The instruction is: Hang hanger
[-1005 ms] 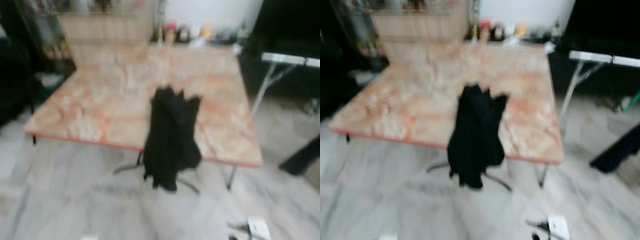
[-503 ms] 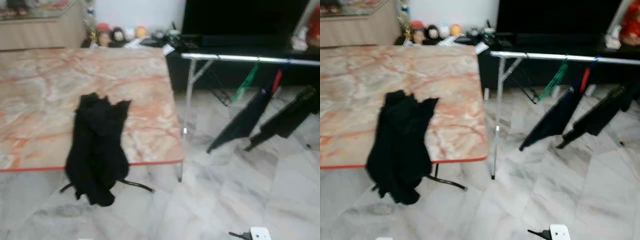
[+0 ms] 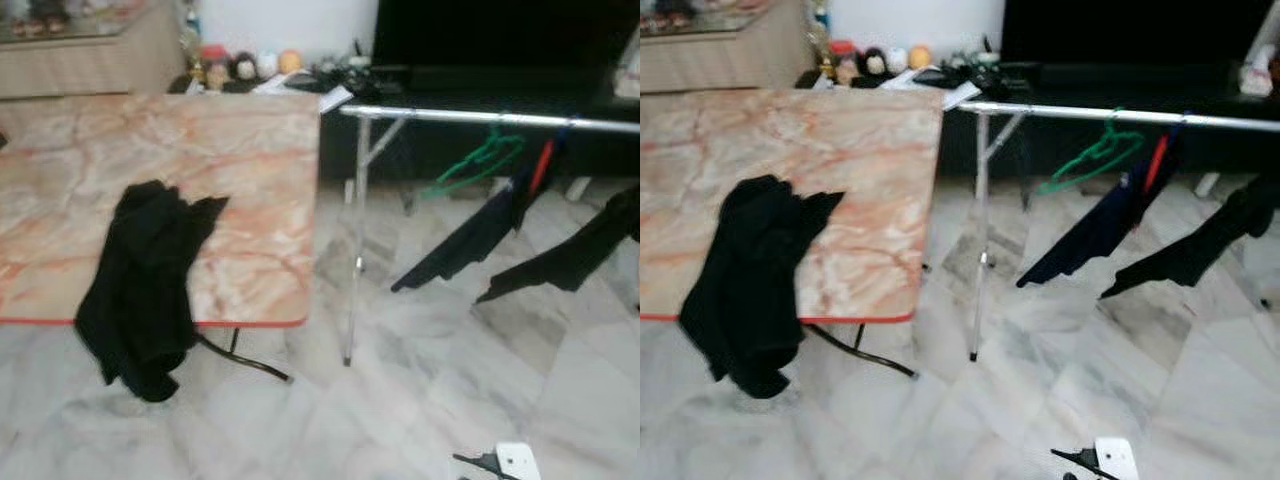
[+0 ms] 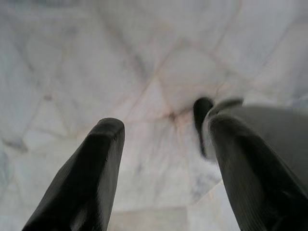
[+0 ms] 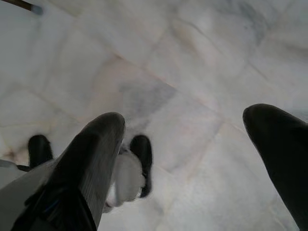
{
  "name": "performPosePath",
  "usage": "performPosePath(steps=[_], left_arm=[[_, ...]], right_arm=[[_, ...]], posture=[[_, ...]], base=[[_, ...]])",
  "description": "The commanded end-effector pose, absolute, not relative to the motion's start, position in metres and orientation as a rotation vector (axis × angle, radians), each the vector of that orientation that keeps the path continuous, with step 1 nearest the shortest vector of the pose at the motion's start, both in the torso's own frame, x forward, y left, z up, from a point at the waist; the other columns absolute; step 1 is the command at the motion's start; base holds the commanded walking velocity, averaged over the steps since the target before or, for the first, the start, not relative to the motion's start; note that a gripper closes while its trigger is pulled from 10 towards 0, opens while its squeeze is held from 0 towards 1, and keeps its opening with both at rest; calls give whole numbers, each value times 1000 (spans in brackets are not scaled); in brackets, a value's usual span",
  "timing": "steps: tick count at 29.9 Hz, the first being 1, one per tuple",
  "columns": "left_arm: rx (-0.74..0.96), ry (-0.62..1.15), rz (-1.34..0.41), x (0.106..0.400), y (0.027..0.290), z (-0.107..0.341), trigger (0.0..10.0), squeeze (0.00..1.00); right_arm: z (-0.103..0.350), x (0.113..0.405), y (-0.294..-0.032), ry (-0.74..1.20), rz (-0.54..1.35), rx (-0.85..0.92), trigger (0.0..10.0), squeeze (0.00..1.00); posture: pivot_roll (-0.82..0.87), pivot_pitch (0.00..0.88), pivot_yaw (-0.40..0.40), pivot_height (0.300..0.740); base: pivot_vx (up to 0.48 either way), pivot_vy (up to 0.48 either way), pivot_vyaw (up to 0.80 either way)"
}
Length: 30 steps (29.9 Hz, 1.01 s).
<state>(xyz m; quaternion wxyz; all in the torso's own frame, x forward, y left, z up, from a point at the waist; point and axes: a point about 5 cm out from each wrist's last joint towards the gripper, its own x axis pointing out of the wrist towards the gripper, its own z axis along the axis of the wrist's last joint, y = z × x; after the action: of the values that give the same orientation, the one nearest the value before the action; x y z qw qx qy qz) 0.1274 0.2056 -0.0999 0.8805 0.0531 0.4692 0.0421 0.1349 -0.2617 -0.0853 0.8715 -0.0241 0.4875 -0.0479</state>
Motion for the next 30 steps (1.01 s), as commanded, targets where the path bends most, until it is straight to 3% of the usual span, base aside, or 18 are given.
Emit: performPosePath(steps=[1,23,30], left_arm=[[124,1004,84,119,208,-102,10000,0],[103,1000,88,124,202,-102,10000,0],[81,985,133,122,211,-101,10000,0]], right_arm=[[-85,138,-260,1011,-99,-42,10000,0],[-83,142,-259,992,-104,-30,10000,0],[-83,143,-259,1001,-91,-39,10000,0]], posture=[[-109,0,52,740],[-106,0,46,740],[-98,0,41,740]], base=[[0,-386,0],[0,-389,0],[0,0,-368]])
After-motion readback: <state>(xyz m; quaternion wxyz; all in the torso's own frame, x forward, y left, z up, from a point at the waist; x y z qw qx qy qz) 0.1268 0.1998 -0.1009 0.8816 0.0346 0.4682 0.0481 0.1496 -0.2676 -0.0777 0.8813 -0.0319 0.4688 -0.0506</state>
